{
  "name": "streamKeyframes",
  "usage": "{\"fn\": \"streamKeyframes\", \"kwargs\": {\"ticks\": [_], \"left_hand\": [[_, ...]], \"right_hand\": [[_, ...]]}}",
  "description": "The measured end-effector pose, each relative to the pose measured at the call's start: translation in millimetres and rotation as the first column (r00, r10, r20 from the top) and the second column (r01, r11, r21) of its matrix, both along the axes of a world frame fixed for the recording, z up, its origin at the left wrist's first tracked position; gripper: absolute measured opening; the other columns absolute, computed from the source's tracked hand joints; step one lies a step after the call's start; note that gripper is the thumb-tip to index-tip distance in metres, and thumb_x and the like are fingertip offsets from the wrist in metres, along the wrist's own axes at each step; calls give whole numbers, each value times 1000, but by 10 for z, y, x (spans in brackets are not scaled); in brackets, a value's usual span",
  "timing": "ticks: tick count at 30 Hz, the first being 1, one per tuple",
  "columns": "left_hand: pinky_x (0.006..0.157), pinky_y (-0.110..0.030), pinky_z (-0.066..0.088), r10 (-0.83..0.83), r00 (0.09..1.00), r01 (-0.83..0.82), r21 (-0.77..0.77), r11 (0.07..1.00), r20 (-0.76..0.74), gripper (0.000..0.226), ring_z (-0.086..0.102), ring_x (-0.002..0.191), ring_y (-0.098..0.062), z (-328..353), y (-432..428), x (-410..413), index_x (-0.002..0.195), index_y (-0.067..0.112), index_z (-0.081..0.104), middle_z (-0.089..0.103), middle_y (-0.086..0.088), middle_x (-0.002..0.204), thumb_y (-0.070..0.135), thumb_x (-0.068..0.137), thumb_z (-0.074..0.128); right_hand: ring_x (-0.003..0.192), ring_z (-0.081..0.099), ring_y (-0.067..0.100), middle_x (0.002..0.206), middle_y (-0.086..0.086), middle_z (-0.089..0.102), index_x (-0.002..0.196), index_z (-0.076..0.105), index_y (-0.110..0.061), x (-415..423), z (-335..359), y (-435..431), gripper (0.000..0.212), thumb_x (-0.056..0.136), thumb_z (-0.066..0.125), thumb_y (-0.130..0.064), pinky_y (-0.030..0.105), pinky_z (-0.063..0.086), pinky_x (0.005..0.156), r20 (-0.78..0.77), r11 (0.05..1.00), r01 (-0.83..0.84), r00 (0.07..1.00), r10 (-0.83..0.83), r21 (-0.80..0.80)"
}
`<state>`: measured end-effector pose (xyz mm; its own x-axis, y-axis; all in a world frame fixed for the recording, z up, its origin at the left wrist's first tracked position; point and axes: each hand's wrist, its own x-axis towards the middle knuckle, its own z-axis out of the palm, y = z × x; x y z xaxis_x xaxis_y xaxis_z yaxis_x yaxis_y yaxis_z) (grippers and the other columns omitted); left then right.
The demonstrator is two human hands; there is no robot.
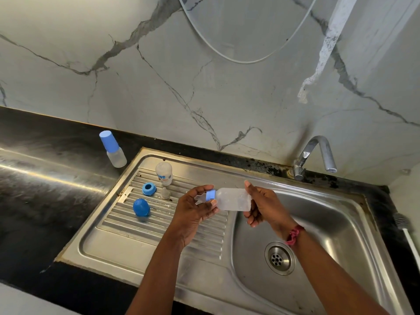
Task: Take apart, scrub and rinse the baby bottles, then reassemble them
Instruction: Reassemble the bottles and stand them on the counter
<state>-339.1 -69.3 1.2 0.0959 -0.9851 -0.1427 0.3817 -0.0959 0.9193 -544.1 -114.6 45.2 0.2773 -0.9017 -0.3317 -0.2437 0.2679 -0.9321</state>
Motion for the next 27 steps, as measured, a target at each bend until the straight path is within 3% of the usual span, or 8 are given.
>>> {"fn": "streamKeyframes", "kwargs": {"ticks": [5, 9, 14, 19, 23, 27], "left_hand": [[77, -34, 61, 32, 999, -32, 26, 999, 2, 46, 66, 113, -36, -20, -14, -18, 110, 12, 68, 60, -15, 129, 14, 65, 80], [73, -32, 61, 38, 999, -38, 36, 999, -9, 43, 66, 112, -36, -35, -15, -18, 109, 12, 69, 59, -16, 130, 10, 66, 79], [72, -31, 61, 39, 998, -37, 62, 997, -39, 37, 67, 109, -34, -27, -21, -31, 112, 9, 67, 60, -18, 129, 1, 77, 74], [73, -32, 61, 36, 998, -31, 76, 997, -55, 38, 68, 108, -33, -17, -35, -16, 112, 10, 67, 60, -18, 131, 4, 75, 75], [71, -30, 60, 39, 998, -34, 82, 996, -57, 39, 68, 109, -33, -21, -33, -3, 113, 9, 67, 60, -17, 131, 4, 76, 75], [71, -30, 60, 27, 998, -22, 78, 997, -62, 46, 68, 110, -33, -27, -34, 12, 115, 8, 66, 60, -17, 131, 9, 71, 77]], "right_hand": [[58, 65, 26, 69, 15, 69, 112, 64, -14, 10, 5, 11, 69, 89, 31, -70, 31, 54, 54, -55, 998, -58, 997, 58, 5], [60, 67, 26, 74, 13, 71, 128, 52, -23, 2, 0, 8, 64, 80, 55, -65, 37, 59, 60, -88, 990, -142, 986, 142, 8], [66, 72, 23, 102, 6, 69, 133, 31, -35, -14, -38, 6, 72, 80, 80, -35, 33, 59, 59, -240, 960, -275, 937, 253, -61], [75, 73, 20, 112, 0, 63, 130, 37, -33, -36, -74, -10, 68, 79, 82, -26, 32, 61, 60, -265, 943, -281, 937, 230, -176], [88, 68, 15, 119, -1, 58, 127, 44, -34, -34, -104, -21, 67, 75, 85, -24, 22, 57, 62, -257, 926, -260, 947, 190, -273], [94, 63, 8, 124, -15, 53, 126, 47, -39, -28, -126, -12, 73, 70, 88, -17, 16, 53, 69, -239, 888, -242, 958, 156, -392]]}}
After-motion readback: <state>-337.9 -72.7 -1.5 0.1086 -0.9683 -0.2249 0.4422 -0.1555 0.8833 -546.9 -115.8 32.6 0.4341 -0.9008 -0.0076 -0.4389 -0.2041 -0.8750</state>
